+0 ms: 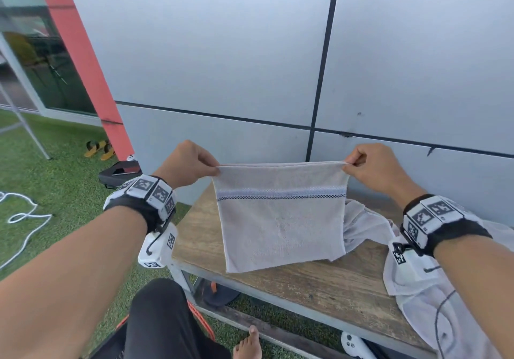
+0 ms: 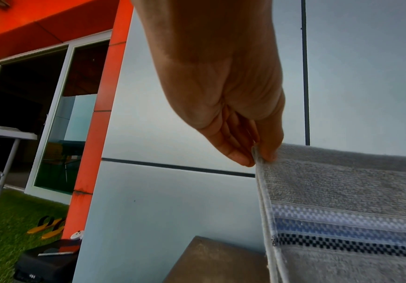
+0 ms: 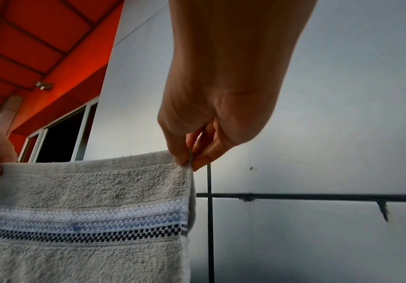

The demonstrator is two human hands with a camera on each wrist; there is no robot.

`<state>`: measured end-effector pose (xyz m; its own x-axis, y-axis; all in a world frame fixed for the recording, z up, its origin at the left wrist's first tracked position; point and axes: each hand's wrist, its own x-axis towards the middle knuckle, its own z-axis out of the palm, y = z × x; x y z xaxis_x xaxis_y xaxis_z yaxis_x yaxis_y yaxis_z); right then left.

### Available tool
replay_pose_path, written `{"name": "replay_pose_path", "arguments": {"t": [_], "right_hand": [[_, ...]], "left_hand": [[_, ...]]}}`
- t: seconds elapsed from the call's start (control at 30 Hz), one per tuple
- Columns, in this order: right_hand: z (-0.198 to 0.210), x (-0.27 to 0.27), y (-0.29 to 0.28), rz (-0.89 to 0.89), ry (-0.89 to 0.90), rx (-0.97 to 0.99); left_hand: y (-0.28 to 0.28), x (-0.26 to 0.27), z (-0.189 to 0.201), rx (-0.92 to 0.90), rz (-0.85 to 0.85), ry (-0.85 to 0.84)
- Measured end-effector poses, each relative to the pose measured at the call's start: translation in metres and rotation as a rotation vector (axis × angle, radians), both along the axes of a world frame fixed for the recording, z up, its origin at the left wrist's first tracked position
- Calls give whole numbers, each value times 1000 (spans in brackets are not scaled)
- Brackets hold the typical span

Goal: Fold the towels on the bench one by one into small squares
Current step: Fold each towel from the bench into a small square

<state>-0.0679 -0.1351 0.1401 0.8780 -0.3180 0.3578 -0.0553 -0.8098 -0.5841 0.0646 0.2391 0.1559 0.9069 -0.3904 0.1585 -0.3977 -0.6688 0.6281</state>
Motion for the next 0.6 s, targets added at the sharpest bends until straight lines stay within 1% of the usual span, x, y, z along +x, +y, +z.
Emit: {"name": "replay_pose_path", "arguments": {"t": [0.23, 0.37, 0.43, 0.5, 0.6], "right_hand": [[53, 23, 6, -38, -146, -79], [69, 32, 15, -48, -261, -65], [68, 33, 21, -33, -320, -34], [57, 32, 28, -12, -342, -19], [24, 20, 38, 66, -263, 43]], "left_hand": [[0, 14, 52, -102, 36, -190], [6, 14, 68, -188, 77, -291], [13, 10, 67, -214, 85, -329], [22, 4, 57, -223, 86, -322], [40, -9, 27, -161, 108, -269]]}}
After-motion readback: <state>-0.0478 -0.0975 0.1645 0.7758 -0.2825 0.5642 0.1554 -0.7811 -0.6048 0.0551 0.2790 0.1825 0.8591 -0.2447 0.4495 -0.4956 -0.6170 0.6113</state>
